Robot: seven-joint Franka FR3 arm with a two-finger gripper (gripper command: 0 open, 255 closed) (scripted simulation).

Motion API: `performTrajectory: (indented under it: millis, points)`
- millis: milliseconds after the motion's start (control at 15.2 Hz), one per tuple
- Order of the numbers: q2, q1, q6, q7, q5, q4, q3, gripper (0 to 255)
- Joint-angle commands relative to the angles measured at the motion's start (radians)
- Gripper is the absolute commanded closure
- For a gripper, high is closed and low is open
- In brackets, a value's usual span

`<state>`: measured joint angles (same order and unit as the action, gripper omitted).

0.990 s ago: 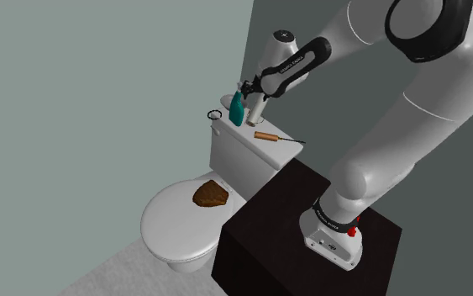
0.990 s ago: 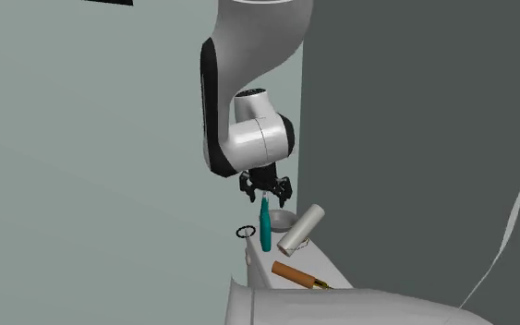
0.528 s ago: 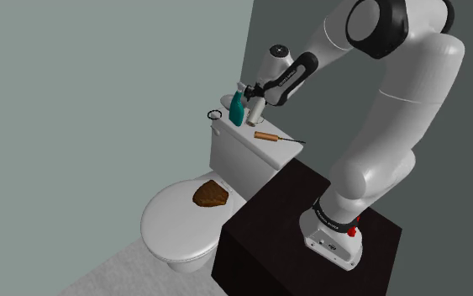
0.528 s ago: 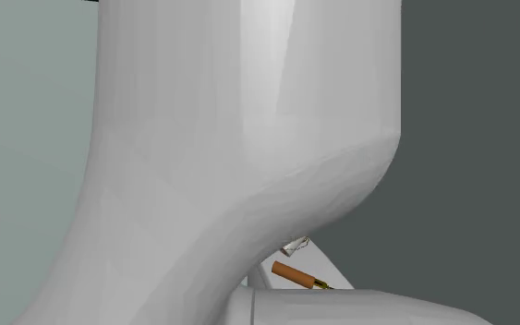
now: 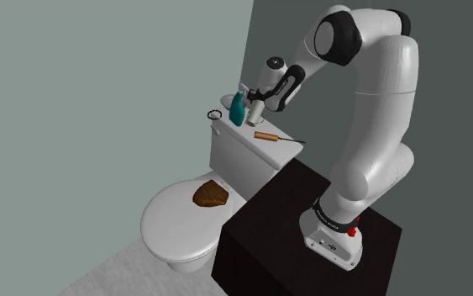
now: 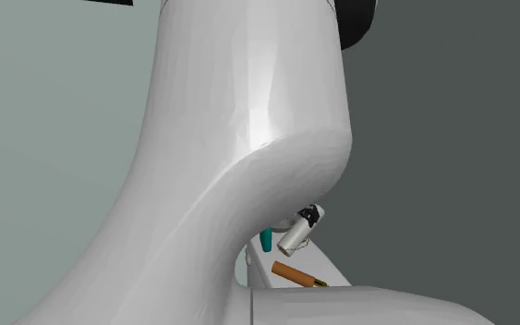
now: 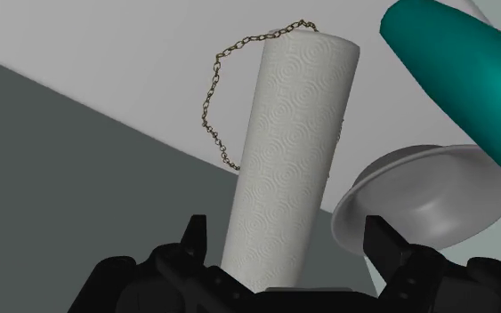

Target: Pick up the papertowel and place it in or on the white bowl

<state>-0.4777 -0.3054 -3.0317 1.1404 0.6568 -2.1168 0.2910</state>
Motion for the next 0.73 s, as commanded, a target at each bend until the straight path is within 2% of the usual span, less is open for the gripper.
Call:
performTrajectory:
  millis: [0, 330, 660]
  points:
    - [-0.036, 0.0, -0.014, 0.009, -0.001, 0.025, 0.006, 0]
    - [-0.108, -0.015, -0.037, 0.008, -0.009, 0.077, 0.002, 0]
    - [-0.108, -0.015, -0.037, 0.008, -0.009, 0.077, 0.002, 0]
